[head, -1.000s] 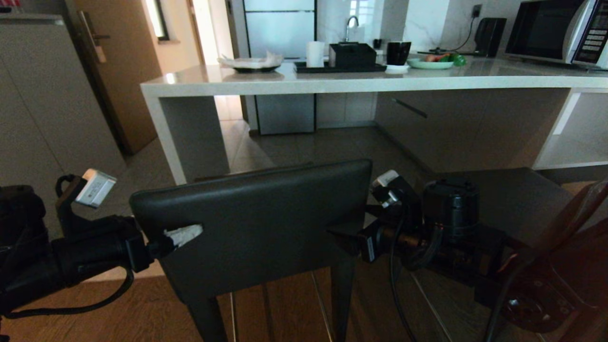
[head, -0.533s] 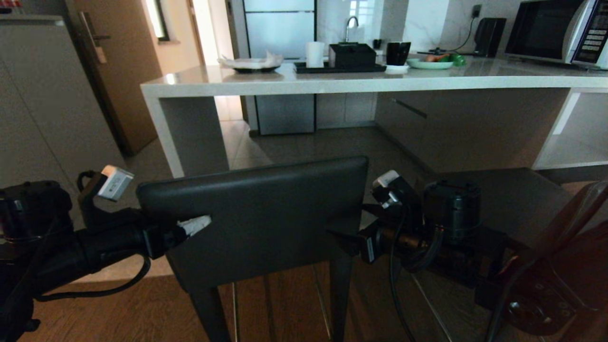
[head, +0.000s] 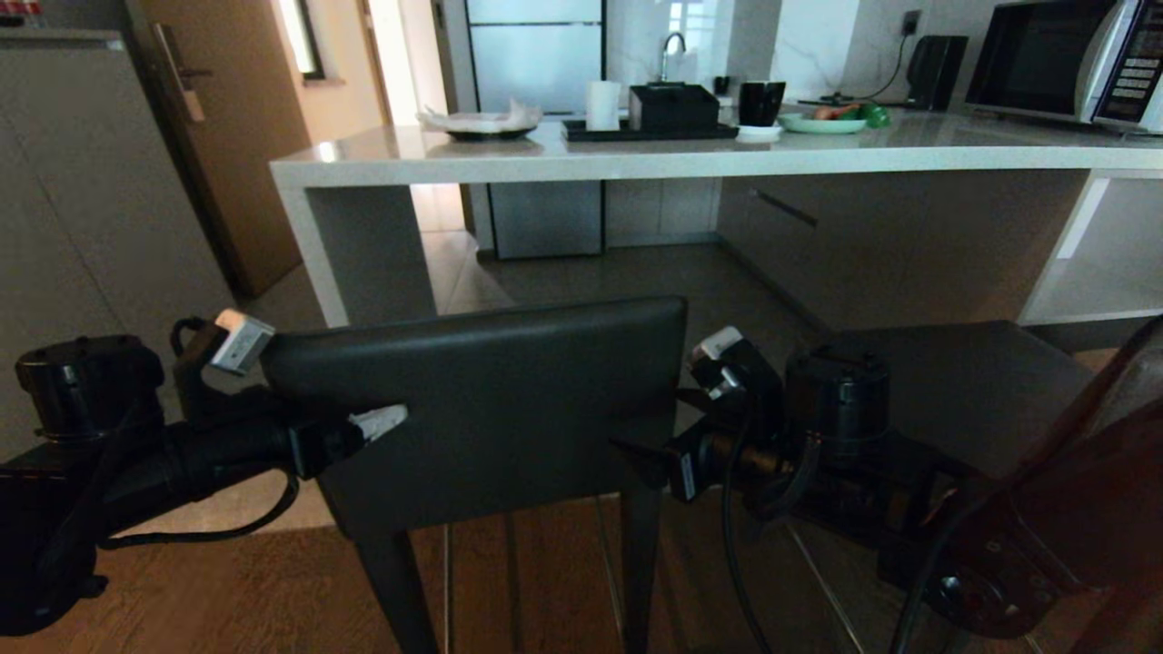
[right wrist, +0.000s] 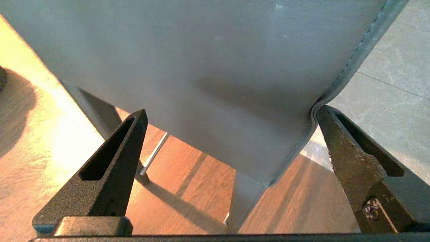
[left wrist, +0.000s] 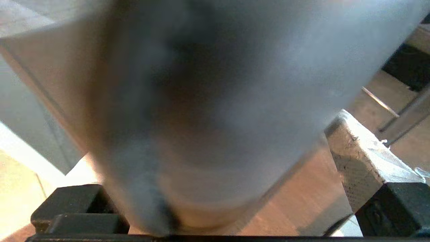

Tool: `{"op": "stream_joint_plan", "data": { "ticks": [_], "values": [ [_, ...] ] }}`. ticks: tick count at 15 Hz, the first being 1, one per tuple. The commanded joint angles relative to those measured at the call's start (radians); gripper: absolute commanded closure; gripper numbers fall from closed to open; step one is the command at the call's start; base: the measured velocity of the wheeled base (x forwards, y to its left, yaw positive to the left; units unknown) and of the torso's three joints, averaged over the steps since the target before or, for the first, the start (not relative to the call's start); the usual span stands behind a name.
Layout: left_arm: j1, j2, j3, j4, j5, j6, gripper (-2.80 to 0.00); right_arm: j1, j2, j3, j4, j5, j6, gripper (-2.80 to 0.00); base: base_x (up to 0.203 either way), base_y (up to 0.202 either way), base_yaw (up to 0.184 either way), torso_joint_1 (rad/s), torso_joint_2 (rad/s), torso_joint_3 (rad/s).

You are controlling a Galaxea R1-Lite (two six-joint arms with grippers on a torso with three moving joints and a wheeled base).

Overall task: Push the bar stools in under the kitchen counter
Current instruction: Push the gray chair back under the dining table

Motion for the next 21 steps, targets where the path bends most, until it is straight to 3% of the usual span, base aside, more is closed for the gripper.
{"op": "stream_joint_plan", "data": {
  "ticks": [1,10,17,21],
  "values": [
    [0.000,0.038,-0.018,-0.005,-0.002,0.001,-2.80,0.014,0.027,-0.010,-0.007,0.005,0.000,-2.80,0.000,0.000,0.000,0.000,0.00,0.000],
    [-0.016,0.117,-0.101,-0.006,-0.002,0.003,-2.80,0.019,0.070,-0.044,-0.036,0.004,0.000,-2.80,0.000,0.000,0.000,0.000,0.00,0.000],
    [-0.042,0.057,-0.032,-0.007,-0.003,0.003,-2.80,0.015,0.052,-0.034,-0.036,0.003,0.001,-2.80,0.000,0.000,0.000,0.000,0.00,0.000],
    [-0.009,0.018,0.034,-0.007,0.015,-0.003,-2.80,-0.050,-0.018,0.014,-0.036,0.011,0.004,-2.80,0.000,0.000,0.000,0.000,0.00,0.000]
  ]
}}
